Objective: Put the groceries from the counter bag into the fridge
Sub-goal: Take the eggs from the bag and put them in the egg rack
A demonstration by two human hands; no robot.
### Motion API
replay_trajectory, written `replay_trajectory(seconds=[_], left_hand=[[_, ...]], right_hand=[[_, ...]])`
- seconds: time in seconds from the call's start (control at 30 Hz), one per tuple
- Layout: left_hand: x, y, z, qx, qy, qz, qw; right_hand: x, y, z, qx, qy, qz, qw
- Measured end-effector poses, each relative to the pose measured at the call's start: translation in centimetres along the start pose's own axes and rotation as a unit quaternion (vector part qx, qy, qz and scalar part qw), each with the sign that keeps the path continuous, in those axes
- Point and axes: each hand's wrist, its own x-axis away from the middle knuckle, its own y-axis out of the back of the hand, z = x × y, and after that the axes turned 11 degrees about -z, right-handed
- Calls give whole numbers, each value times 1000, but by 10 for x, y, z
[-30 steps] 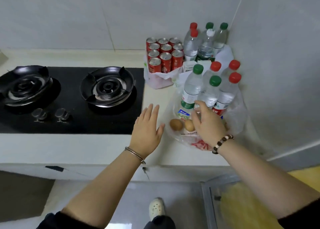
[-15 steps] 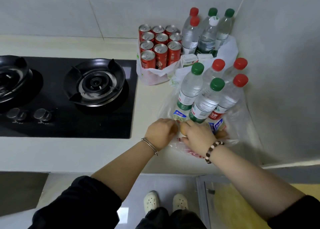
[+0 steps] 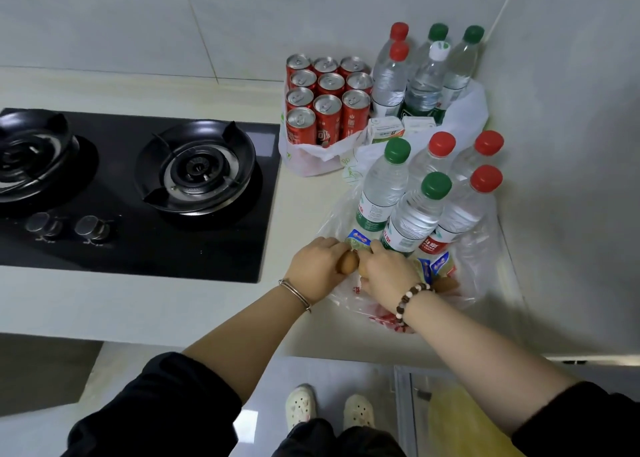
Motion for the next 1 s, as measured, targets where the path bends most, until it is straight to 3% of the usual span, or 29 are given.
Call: replay_trajectory(seconds=[0.2,0.33,0.47,0.63,0.83,1.0], left_hand=[[-11,42,-5,17,15,-89,996],[-3,73,-3,15,76,-139,987],[24,116,4,25,209,-219,953],[92,184,13,-23,311,-314,897],[210,261,-7,-85,394,-417,814],[318,324,-53,-167,411,-502,743]], right_hand=[[-5,23,0,-59,-3,-90,994],[-12,47,23,-116,7,-144,983],[-25,68,64,-178,59,-159,969],[-23,90,144,-250,176,-159,939],[23,127,258,-333,345,-174,860],[96,168,350,-396,482,-171,763]])
